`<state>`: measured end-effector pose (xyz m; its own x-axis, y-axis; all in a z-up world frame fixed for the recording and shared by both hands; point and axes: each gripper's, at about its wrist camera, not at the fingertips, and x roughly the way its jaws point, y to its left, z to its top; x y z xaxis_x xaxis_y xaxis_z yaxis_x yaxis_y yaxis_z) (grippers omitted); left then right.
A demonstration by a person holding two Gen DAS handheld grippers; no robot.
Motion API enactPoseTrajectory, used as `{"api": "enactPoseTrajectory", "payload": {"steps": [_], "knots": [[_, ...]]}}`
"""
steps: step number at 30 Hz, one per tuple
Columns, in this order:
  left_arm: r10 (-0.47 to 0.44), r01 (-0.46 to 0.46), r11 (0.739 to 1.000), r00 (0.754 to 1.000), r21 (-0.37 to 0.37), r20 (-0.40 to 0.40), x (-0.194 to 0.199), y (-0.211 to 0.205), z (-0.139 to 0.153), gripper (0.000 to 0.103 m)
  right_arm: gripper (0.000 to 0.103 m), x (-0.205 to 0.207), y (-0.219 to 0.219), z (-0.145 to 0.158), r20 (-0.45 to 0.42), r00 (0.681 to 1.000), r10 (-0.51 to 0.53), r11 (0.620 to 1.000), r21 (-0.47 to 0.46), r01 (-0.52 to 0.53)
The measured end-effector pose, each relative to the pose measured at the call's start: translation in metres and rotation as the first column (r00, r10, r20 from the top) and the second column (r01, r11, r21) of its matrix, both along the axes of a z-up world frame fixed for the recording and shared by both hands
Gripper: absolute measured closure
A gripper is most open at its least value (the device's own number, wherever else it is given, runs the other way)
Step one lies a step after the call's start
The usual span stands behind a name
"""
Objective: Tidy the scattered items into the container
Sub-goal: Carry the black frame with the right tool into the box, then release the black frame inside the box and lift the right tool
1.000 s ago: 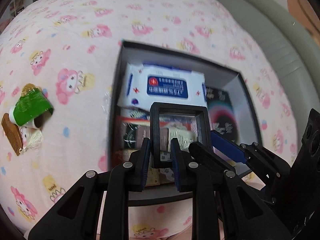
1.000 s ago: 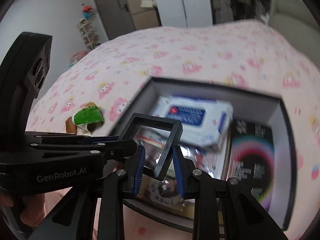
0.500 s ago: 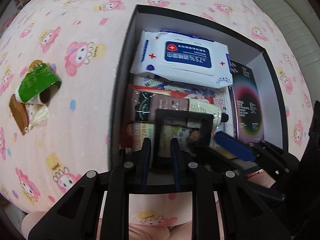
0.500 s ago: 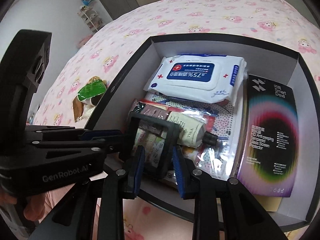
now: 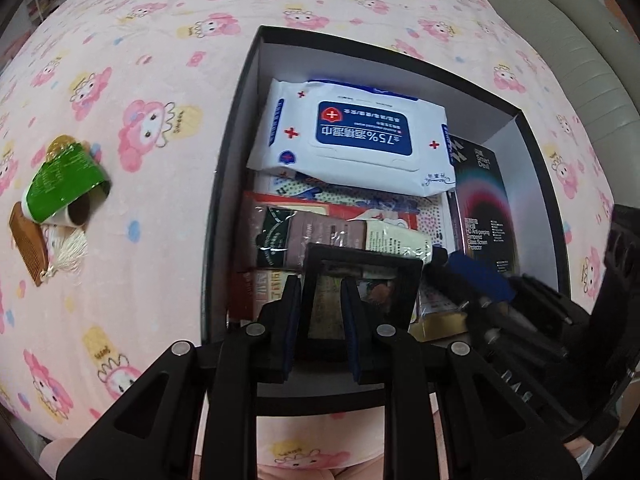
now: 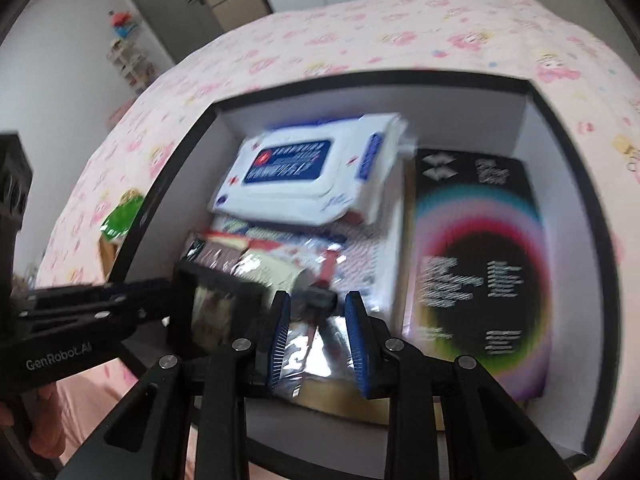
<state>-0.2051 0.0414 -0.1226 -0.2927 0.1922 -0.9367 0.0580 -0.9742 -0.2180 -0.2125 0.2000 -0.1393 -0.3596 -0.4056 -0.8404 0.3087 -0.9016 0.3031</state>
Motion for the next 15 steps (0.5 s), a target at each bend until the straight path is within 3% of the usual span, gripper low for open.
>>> {"api": "enactPoseTrajectory", "payload": {"steps": [5,15], "knots": [[0.006,-0.006,1.0,1.0,0.004,0.007,-0.011,-0.002,-0.001,0.084,0.074,-0.003,-0.008,-0.006,0.017,0.999,0.035,0.999,0.021,-0.035],[0.032,-0.032,0.999,0.999,0.025,-0.005,-0.033,-0.004,-0.002,0.083,0.074,-0.01,-0.001,0.0,-0.02,0.999,-0.038,0.999,0.02,0.039]]}}
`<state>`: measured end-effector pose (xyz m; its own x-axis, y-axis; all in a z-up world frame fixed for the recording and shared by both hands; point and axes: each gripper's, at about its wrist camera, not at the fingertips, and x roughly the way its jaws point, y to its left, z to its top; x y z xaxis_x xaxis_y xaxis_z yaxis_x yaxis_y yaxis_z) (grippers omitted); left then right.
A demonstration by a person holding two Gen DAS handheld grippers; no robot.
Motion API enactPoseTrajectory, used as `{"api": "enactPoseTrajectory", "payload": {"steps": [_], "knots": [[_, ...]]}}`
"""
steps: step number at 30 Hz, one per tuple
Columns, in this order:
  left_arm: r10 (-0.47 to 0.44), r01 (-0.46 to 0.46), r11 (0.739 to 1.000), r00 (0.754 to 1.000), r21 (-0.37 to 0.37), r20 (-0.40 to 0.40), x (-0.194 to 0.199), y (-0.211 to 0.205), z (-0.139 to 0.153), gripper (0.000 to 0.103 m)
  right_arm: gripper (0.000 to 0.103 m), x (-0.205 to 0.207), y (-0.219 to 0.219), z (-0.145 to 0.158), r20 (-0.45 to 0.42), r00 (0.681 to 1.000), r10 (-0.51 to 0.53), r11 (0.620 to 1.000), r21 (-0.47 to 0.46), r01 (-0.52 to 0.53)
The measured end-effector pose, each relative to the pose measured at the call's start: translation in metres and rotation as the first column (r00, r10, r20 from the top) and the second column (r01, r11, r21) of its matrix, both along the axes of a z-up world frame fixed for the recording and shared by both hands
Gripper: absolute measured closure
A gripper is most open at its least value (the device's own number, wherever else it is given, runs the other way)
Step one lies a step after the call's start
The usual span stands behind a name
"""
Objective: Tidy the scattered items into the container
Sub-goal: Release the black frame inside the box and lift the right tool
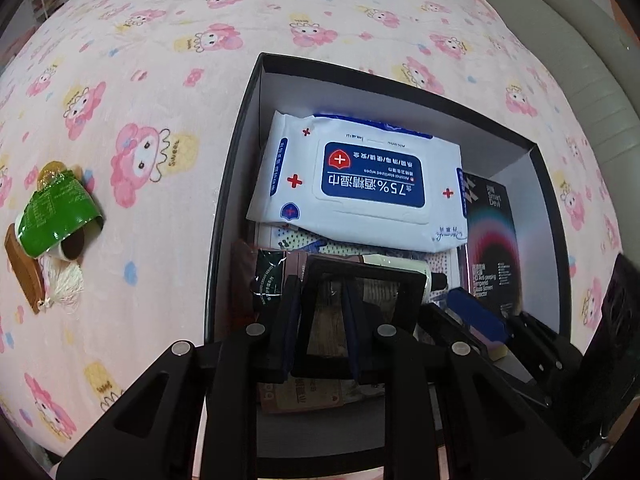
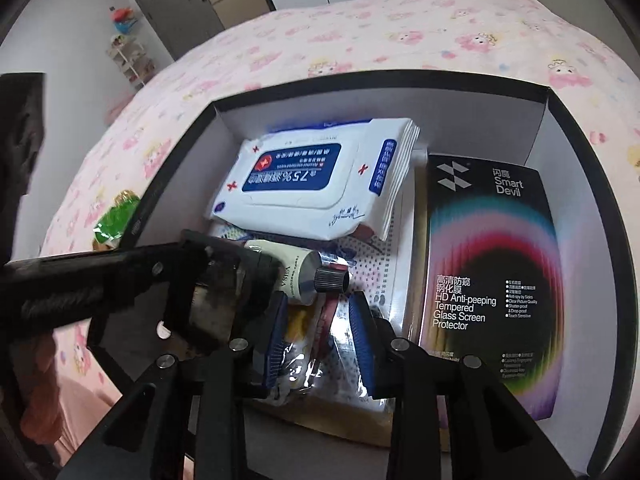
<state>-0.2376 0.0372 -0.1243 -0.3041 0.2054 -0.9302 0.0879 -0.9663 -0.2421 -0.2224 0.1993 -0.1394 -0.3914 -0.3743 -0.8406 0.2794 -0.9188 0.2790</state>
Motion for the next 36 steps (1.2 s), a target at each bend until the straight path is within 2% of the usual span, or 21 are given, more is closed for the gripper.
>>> {"api": "enactPoseTrajectory", "payload": {"steps": [3,6,10,15,18,21,24,30,36], "knots": [[-0.009,0.008,1.0,1.0,0.004,0.013,0.01,0.003,0.0,0.083,0.074,0.005,0.011,0.003,0.032,0.999,-0.001,0.999,-0.054,0.002],[-0.026,0.028,0.998,0.999,-0.054,0.031,0.019,0.009,-0.003,0.083,0.074,0.008,0.008,0.003,0.056,0.998,0.039,0.994,-0.099,-0.034],[-0.02,0.023,0.995,0.999,-0.095,0.042,0.023,0.01,-0.003,0.083,0.074,0.011,-0.004,-0.003,0.07,0.994,0.081,0.994,-0.072,-0.076],[-0.013,0.018,0.996,0.999,-0.09,0.051,0.029,0.006,-0.001,0.083,0.074,0.016,-0.01,-0.004,0.083,0.988,0.133,0.989,-0.079,-0.126],[0.0,0.002,0.999,0.999,-0.044,0.047,0.037,0.001,0.0,0.083,0.073,0.02,-0.015,0.001,0.054,0.988,0.144,0.989,-0.038,-0.142],[0.002,-0.001,0.999,1.0,-0.04,0.019,0.037,0.0,0.001,0.083,0.073,0.023,-0.014,0.008,-0.024,0.996,0.086,0.994,0.075,-0.084],[-0.007,0.006,0.999,1.0,-0.042,-0.004,0.035,0.0,0.002,0.083,0.073,0.023,-0.006,0.01,-0.026,0.997,0.066,0.997,0.044,-0.065],[-0.049,0.047,0.998,0.997,-0.042,-0.063,0.041,0.009,0.009,0.083,0.073,0.024,-0.01,0.01,-0.021,0.998,0.061,0.996,0.067,-0.06],[-0.034,0.031,0.999,0.991,-0.02,-0.131,0.066,-0.002,0.022,0.076,0.068,0.036,-0.022,0.024,-0.077,0.996,0.051,0.995,0.088,-0.045]]}}
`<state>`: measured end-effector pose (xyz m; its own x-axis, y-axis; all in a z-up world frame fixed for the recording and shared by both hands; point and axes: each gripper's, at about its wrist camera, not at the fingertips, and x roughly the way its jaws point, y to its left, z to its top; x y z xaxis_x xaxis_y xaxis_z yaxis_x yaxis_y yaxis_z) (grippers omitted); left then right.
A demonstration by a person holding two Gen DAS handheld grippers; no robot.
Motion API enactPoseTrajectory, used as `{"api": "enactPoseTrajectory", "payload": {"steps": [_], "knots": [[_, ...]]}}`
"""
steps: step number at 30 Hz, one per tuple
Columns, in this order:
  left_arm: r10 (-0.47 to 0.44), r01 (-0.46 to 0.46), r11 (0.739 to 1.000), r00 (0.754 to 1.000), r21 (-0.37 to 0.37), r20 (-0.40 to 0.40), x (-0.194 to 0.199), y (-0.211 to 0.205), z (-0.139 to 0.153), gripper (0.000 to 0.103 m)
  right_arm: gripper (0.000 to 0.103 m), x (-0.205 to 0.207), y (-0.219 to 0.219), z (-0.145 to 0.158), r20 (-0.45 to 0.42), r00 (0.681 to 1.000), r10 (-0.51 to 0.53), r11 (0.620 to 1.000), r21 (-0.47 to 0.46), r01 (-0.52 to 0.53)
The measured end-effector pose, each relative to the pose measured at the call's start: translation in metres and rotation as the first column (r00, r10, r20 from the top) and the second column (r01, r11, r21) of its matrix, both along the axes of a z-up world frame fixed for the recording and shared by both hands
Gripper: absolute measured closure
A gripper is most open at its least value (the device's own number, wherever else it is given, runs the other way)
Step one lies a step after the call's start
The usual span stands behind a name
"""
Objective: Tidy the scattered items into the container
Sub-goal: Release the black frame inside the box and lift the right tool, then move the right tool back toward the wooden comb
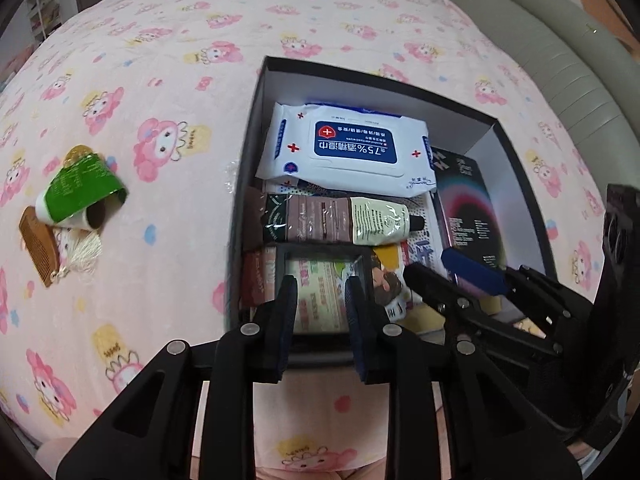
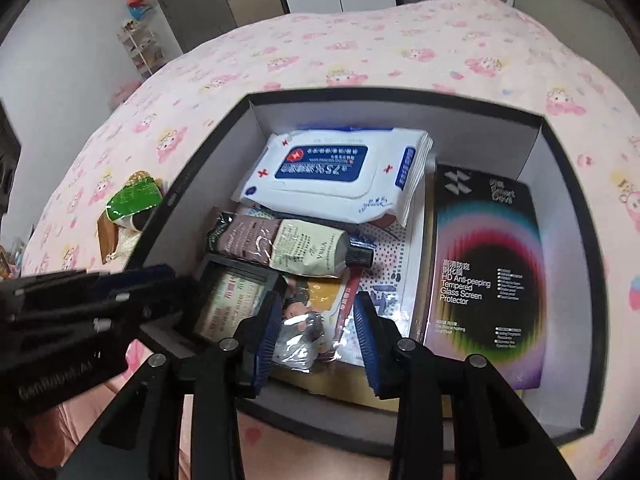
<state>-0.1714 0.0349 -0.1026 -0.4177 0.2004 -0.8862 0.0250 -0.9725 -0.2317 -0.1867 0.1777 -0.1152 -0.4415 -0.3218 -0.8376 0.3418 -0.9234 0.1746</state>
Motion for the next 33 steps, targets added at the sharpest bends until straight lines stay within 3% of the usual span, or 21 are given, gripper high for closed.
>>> {"api": "enactPoseTrajectory", "payload": {"steps": [4,10,20,26,33], "knots": [[0.019,-0.019,1.0,0.998,-0.004,-0.055,0.024,-0.009,0.016,0.073,0.061,0.021,-0.01,0.016,-0.045,0.999,0.003,1.0,0.01,-0.003],[0.03,-0.029,1.0,0.993,0.013,-0.113,0.055,-0.026,0.042,0.073,0.061,0.053,-0.022,0.042,-0.089,0.996,-0.009,1.0,-0.001,0.009],[0.04,-0.049,0.998,0.982,-0.041,-0.185,0.103,-0.07,0.071,0.071,0.061,0.09,-0.067,0.071,-0.135,0.99,0.045,0.999,-0.007,-0.046],[0.153,-0.155,0.988,0.968,0.004,-0.199,0.127,-0.124,0.068,0.07,0.061,0.099,-0.116,0.076,-0.168,0.979,0.113,0.992,-0.038,-0.121],[0.304,-0.299,0.953,0.936,0.056,-0.175,0.136,-0.198,0.047,0.07,0.061,0.093,-0.193,0.065,-0.145,0.962,0.231,0.97,-0.046,-0.24]]}}
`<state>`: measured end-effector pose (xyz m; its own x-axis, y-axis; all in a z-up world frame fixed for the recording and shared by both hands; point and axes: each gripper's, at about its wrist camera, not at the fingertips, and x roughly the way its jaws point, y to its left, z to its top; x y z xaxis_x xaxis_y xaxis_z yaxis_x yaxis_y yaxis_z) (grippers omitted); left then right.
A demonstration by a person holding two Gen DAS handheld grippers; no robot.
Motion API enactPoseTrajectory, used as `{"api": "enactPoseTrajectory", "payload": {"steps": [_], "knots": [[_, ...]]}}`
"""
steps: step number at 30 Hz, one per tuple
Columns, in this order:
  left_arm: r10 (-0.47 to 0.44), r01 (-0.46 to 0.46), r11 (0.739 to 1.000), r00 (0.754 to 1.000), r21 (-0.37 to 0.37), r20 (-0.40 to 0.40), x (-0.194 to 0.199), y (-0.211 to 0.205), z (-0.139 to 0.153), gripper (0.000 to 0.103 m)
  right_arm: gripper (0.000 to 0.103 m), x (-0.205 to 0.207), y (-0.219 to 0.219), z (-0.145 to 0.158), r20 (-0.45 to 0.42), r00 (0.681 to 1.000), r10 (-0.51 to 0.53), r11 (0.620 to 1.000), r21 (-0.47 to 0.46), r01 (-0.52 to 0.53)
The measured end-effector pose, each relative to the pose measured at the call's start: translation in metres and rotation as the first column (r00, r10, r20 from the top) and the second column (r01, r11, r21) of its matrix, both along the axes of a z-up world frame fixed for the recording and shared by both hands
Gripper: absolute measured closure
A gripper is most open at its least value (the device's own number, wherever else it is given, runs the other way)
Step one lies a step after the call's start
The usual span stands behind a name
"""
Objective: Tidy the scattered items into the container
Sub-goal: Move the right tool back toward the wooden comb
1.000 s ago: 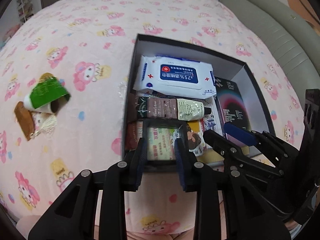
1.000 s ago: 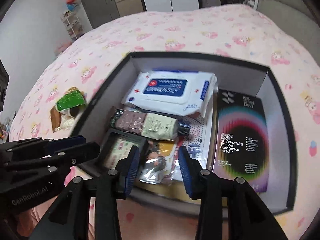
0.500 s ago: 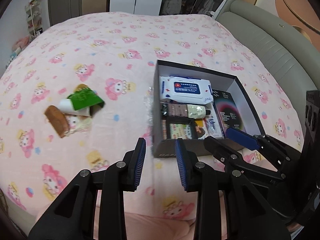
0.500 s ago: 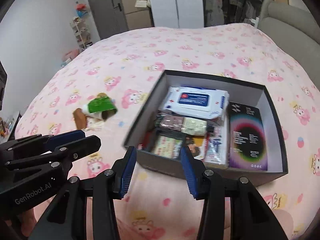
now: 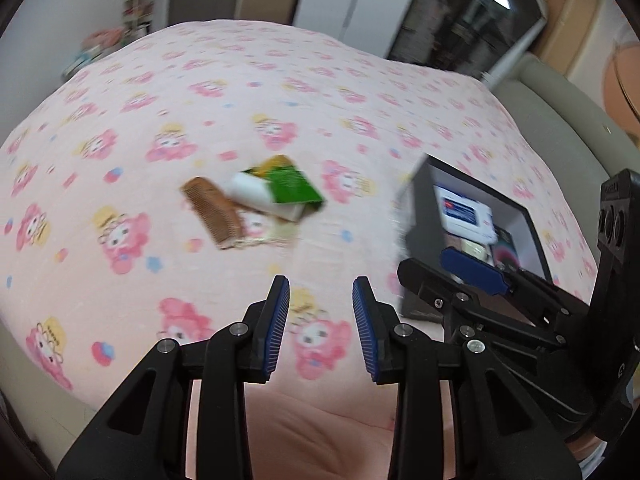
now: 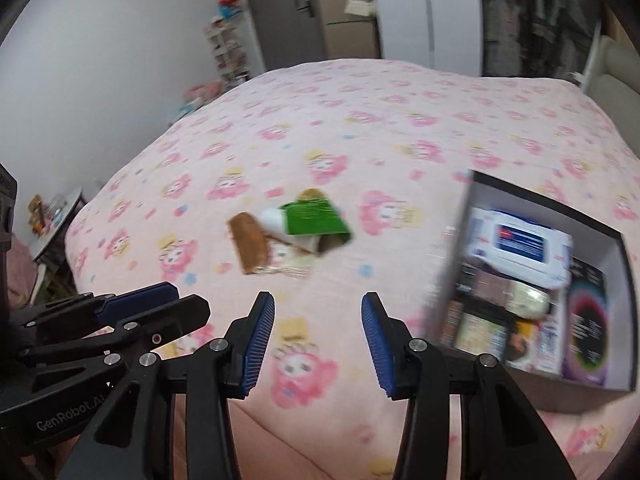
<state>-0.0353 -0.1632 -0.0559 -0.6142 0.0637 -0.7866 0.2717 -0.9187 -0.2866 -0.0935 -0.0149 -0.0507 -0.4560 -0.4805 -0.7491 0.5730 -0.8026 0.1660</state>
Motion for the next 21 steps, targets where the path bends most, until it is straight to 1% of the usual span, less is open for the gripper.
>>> {"api": "enactPoseTrajectory", "payload": {"steps": [2,4,6,7,9,10,11,12,15,20,21], "knots": [[0.04,-0.04,0.999,0.999,0.028,0.013,-0.005,-0.017,-0.01,0.07,0.061,-0.005,-0.018,-0.008,0.01,1.0,0.017,1.0,0.007,-0.017],[0.099,-0.101,0.993,0.994,0.055,0.038,-0.015,-0.035,-0.024,0.07,0.061,-0.013,-0.034,-0.017,0.016,1.0,0.023,1.0,0.019,-0.023],[0.168,-0.175,0.98,0.982,0.09,0.082,-0.032,-0.052,-0.043,0.07,0.061,-0.025,-0.048,-0.029,0.03,0.999,0.022,0.999,0.029,-0.023],[0.191,-0.203,0.972,0.976,0.12,0.102,-0.038,-0.06,-0.052,0.07,0.061,-0.032,-0.054,-0.036,0.044,0.999,0.021,0.999,0.033,-0.022],[0.238,-0.267,0.941,0.959,0.207,0.154,-0.055,-0.077,-0.074,0.07,0.061,-0.043,-0.064,-0.049,0.066,0.998,0.02,0.998,0.051,-0.023],[0.258,-0.296,0.926,0.949,0.235,0.181,-0.063,-0.084,-0.085,0.07,0.061,-0.049,-0.069,-0.055,0.077,0.997,0.019,0.998,0.061,-0.024],[0.274,-0.32,0.915,0.94,0.246,0.204,-0.069,-0.089,-0.093,0.07,0.061,-0.055,-0.074,-0.063,0.088,0.996,0.019,0.997,0.076,-0.026],[0.289,-0.342,0.906,0.93,0.25,0.226,-0.074,-0.093,-0.102,0.07,0.061,-0.06,-0.08,-0.071,0.097,0.995,0.022,0.995,0.095,-0.031],[0.308,-0.389,0.868,0.909,0.309,0.281,-0.081,-0.106,-0.125,0.07,0.061,-0.069,-0.092,-0.09,0.124,0.991,0.04,0.99,0.13,-0.057],[0.33,-0.446,0.837,0.874,0.316,0.358,-0.091,-0.12,-0.151,0.07,0.061,-0.083,-0.104,-0.116,0.185,0.983,0.017,0.989,0.142,-0.044],[0.324,-0.447,0.831,0.873,0.331,0.365,-0.094,-0.121,-0.156,0.07,0.061,-0.085,-0.106,-0.12,0.194,0.981,0.016,0.99,0.137,-0.043]]}}
